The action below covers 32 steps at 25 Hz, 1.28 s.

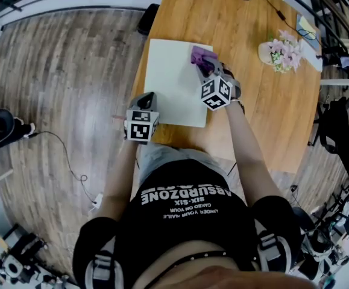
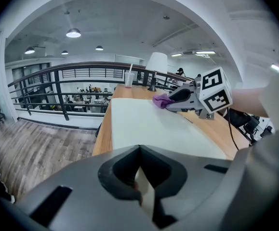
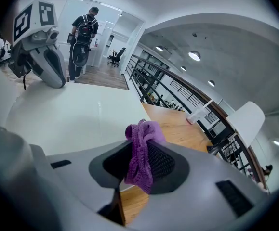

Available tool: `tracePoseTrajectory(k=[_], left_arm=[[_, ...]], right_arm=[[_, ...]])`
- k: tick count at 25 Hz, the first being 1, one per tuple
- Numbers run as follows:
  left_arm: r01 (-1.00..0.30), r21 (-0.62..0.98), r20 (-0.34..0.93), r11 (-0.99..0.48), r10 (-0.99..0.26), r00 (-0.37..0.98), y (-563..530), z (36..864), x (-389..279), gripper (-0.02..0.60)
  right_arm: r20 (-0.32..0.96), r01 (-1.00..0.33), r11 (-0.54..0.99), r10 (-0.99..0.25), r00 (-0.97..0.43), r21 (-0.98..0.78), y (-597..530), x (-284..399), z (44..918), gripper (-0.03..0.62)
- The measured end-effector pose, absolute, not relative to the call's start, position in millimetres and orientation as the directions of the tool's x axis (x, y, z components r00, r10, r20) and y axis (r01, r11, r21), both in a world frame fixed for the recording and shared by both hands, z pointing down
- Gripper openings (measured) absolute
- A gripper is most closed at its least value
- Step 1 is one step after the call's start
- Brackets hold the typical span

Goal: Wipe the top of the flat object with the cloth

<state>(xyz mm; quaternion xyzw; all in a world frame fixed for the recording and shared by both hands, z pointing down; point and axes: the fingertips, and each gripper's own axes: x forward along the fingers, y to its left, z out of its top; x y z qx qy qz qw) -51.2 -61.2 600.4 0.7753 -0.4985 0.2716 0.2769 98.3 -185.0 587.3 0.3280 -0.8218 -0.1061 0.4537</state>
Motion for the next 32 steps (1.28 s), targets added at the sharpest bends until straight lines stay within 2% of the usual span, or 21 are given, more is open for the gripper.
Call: tracePoseTrajectory(k=[32], left_arm=[[-0.922, 0.181, 0.686, -0.343, -0.627, 0.369, -56, 603, -53, 0.015]], right_arm=[[0.695, -0.444, 0.786, -0.602, -0.392, 0.43, -124, 98, 588, 0.103]])
